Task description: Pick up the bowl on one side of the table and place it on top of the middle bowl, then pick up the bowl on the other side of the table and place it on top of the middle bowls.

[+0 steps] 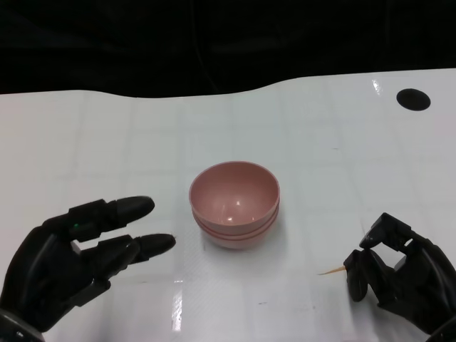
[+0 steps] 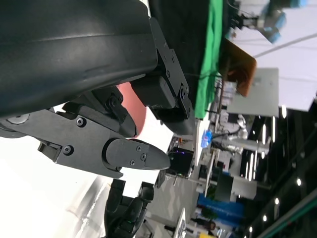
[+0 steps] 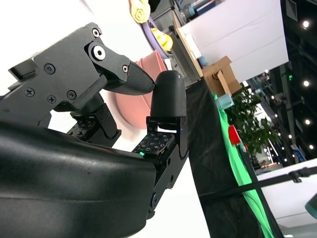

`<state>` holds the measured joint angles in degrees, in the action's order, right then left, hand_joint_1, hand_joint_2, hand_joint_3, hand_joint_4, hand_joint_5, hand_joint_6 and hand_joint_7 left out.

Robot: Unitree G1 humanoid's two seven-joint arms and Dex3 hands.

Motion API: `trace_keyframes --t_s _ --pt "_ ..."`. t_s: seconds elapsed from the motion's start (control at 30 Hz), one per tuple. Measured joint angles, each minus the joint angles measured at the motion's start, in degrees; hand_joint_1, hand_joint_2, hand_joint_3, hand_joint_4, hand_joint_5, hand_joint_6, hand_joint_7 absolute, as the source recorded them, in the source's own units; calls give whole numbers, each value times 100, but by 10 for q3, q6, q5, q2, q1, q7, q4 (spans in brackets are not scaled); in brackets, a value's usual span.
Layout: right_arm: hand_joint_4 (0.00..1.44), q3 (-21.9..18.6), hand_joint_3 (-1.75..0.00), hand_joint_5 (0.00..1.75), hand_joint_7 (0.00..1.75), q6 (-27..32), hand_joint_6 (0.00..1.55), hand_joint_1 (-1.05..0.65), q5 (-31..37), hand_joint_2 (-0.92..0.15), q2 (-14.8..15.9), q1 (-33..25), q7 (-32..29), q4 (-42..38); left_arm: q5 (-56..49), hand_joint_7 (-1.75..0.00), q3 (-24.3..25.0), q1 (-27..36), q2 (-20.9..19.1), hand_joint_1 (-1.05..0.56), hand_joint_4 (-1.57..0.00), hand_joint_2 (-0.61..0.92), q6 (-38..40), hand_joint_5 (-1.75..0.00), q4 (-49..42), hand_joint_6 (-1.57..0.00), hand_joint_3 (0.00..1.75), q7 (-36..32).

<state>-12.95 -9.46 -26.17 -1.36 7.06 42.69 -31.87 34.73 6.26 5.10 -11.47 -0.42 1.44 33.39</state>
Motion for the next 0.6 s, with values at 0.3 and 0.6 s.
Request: trace_keyframes --t_s 0.3,0.6 --pt "89 -2 -106 174 136 1 86 -5 0 -56 4 -13 0 16 7 -146 50 23 43 2 -89 62 -27 -162 -142 -86 131 41" --pt "89 -2 -105 175 136 2 86 -5 0 -56 3 -13 0 18 7 -149 65 12 52 3 -88 62 -27 -165 -153 -85 131 60"
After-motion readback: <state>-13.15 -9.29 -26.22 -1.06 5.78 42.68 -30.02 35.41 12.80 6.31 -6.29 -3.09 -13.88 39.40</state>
